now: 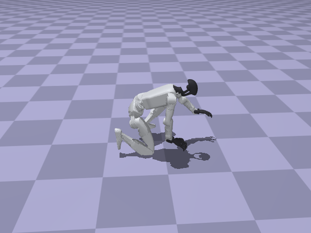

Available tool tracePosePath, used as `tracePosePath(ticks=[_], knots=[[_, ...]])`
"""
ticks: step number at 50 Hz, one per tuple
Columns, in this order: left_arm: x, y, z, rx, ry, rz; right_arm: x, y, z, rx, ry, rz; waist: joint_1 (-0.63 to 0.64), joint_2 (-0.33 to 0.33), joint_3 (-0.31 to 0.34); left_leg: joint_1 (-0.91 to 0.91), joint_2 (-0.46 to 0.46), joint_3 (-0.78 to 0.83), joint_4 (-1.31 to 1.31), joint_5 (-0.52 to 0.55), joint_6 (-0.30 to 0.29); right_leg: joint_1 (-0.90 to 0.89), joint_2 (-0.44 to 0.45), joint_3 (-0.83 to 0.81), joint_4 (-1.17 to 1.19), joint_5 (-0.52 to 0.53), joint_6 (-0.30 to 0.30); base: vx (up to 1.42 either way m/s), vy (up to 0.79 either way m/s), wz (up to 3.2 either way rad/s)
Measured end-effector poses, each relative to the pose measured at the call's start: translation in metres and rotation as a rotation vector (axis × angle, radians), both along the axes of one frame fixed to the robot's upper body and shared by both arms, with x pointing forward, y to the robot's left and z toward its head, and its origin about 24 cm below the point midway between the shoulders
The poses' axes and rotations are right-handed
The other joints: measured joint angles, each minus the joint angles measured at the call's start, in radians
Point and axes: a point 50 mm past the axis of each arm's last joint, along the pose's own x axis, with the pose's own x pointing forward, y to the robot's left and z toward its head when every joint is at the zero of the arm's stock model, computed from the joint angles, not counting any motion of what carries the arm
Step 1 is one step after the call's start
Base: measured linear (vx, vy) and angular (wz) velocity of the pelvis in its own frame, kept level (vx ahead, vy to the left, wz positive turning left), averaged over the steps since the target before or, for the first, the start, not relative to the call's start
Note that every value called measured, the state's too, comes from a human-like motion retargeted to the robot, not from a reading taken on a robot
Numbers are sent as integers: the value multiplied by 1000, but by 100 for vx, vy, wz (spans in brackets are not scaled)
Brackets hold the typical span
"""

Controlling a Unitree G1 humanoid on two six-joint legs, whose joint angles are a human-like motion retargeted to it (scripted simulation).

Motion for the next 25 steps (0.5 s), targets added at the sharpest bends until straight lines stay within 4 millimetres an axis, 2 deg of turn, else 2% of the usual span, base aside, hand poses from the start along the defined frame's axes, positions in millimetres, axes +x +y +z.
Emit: tracePosePath(ticks=[3,5,7,9,10,12,15,17,19,21,23,25], knots=[[-5,-66,43,200,-56,-62,2,29,17,4,-35,82,-59,-42,0,0,21,16,1,-4,-21,-37,13,21,8,8,-5,-3,7,-16],[-7,-92,53,278,-69,-90,2,38,26,-8,-63,118,-89,-42,0,0,31,26,2,-7,-31,-55,16,30,8,12,-10,0,9,-17],[-6,-100,52,361,-57,-70,2,44,34,-11,-95,144,-109,-42,0,0,36,36,4,-8,-34,-68,12,41,4,10,-13,2,9,-10],[-4,-88,45,435,-47,-1,0,47,40,-3,-136,162,-118,-42,0,0,37,45,7,-7,-32,-75,4,54,-1,4,-13,3,9,-6],[-4,-75,40,463,-48,47,0,46,42,3,-161,168,-121,-42,0,0,37,49,9,-6,-29,-76,-1,61,-3,-1,-12,4,8,-3],[-7,-31,25,441,-60,172,-2,43,45,28,-211,163,-116,-41,0,0,32,54,14,-2,-17,-72,-12,70,-9,-9,-10,6,6,1],[-28,58,-7,250,-33,380,-3,35,45,77,-247,120,-94,-34,0,0,19,57,22,2,2,-61,-30,78,-21,-16,-4,9,3,10],[-54,122,-47,17,24,497,-2,22,40,87,-232,59,-67,-4,0,0,7,54,25,4,12,-51,-40,77,-30,-16,0,12,0,17],[-91,178,-96,-220,67,610,-1,4,32,97,-202,-19,-28,30,0,0,-8,47,27,7,18,-37,-50,71,-41,-13,5,14,-3,20],[-136,219,-154,-438,87,732,-2,-21,21,94,-164,-117,25,72,0,0,-23,37,29,10,24,-19,-60,59,-54,-11,10,14,-4,20],[-190,245,-216,-630,91,878,-5,-52,7,65,-121,-230,83,124,0,0,-38,26,32,13,29,1,-73,45,-68,-10,14,14,-4,18],[-257,257,-276,-792,83,1049,-11,-81,-3,16,-81,-336,133,178,0,0,-50,17,35,15,37,20,-86,30,-83,-11,16,13,-4,17]])
